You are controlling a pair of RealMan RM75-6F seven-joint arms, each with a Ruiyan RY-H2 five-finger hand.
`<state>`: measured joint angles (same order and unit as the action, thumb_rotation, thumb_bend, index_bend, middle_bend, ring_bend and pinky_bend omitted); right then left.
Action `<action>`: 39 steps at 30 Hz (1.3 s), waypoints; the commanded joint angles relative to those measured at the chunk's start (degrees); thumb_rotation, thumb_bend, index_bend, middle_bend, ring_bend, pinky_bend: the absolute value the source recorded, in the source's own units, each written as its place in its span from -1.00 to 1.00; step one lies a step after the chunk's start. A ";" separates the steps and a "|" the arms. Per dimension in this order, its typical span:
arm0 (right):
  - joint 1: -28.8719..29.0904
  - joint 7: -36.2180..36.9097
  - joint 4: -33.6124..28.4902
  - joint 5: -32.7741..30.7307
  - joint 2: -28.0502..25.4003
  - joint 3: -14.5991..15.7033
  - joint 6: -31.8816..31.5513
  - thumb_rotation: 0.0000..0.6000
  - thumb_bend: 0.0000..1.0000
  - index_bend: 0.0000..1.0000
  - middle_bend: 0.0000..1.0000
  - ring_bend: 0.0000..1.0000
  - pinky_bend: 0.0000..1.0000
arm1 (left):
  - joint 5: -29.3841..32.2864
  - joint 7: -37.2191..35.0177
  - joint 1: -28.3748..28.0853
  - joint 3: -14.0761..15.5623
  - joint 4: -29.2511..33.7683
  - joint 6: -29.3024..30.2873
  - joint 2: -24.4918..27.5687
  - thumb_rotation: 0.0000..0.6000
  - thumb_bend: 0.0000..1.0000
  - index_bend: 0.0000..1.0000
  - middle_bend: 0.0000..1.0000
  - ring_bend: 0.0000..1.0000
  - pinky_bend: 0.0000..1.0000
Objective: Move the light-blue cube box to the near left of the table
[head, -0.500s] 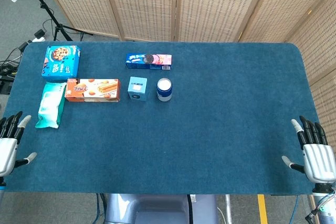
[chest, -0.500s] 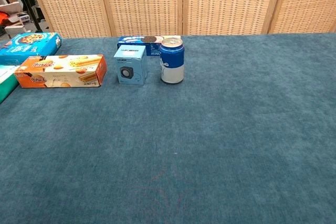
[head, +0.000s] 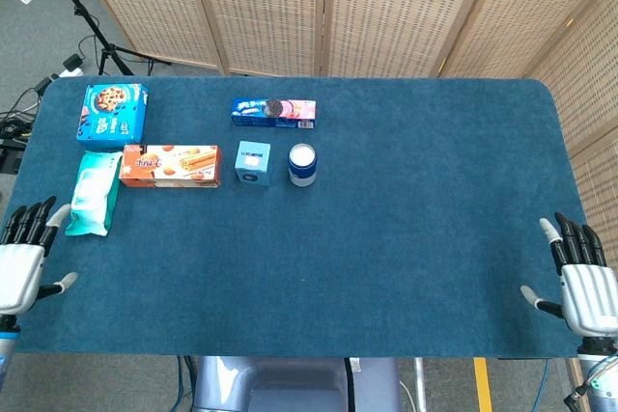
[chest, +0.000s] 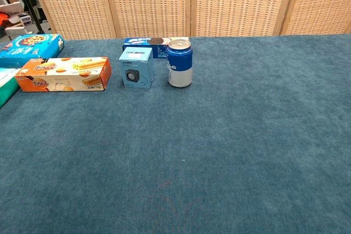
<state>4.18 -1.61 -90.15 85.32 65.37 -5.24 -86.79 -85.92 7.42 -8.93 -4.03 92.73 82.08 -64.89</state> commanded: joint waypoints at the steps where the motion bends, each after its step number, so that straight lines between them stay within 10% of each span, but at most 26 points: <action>1: 0.42 0.49 0.11 -1.45 -0.21 -0.69 1.11 1.00 -1.00 -1.00 -1.00 -1.00 -1.00 | 0.03 -2.80 -10.03 -5.16 0.56 -10.28 0.36 1.00 -0.89 -1.00 -1.00 -1.00 -1.00; 16: 2.48 0.03 3.05 -8.81 0.75 -3.00 7.07 1.00 -1.00 -1.00 -1.00 -1.00 -1.00 | 14.64 0.82 -36.27 -13.80 -15.42 -38.52 -14.10 1.00 -0.89 -1.00 -1.00 -1.00 -1.00; 30: 3.05 0.83 5.54 -12.72 1.16 -4.04 9.71 1.00 -1.00 -1.00 -1.00 -1.00 -1.00 | 28.61 7.77 -48.62 -14.84 -34.43 -47.84 -28.01 1.00 -0.89 -1.00 -1.00 -1.00 -1.00; 39: 2.80 0.26 5.46 -12.70 1.32 -4.08 8.85 1.00 -1.00 -1.00 -1.00 -1.00 -1.00 | 35.05 9.23 -53.56 -14.45 -43.70 -52.59 -33.88 1.00 -0.29 -0.86 -0.90 -0.97 -0.90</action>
<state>6.99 -1.34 -84.69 72.63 66.68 -9.31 -77.92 -52.04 16.22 -61.42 -18.56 50.64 30.02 -97.49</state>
